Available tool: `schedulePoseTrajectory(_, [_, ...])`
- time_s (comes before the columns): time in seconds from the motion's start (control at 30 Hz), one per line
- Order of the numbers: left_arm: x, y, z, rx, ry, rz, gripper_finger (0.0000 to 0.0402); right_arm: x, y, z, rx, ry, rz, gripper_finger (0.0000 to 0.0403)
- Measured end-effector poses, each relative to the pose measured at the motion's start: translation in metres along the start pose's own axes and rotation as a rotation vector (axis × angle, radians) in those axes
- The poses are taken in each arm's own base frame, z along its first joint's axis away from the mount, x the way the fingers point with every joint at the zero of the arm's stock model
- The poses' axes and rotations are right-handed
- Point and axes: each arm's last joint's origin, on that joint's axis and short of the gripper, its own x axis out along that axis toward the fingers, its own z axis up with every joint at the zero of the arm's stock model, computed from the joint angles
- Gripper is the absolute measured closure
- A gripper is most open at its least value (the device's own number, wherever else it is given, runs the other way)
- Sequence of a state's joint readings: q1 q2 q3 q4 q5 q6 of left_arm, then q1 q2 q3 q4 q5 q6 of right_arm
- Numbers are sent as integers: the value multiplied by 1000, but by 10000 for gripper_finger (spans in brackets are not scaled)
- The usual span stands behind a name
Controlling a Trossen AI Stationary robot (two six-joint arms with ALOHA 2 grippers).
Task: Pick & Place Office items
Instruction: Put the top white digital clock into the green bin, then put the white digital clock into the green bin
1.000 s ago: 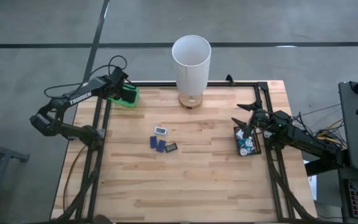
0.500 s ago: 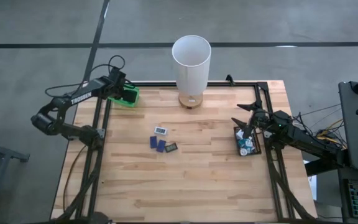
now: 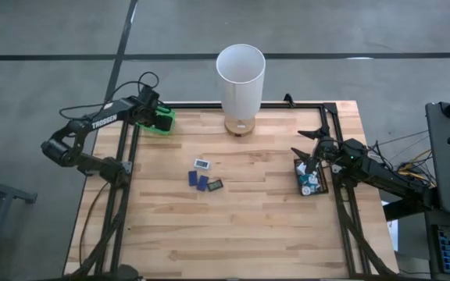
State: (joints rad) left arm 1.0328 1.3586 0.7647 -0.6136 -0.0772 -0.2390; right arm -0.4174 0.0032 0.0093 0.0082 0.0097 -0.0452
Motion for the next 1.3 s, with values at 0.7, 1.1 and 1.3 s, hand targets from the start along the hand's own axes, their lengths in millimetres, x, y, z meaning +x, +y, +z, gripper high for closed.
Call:
schedulePoseTrajectory(0.7, [0, -1, 0, 0, 3, -22, 169, 0, 0, 0, 0, 0, 0, 53])
schedulePoseTrajectory(1.1, [0, -1, 1, 0, 3, -30, 165, 0, 0, 0, 0, 0, 0, 58])
schedulePoseTrajectory(1.3, [0, -2, 0, 8, 5, -45, 149, 0, 0, 0, 0, 0, 0, 53])
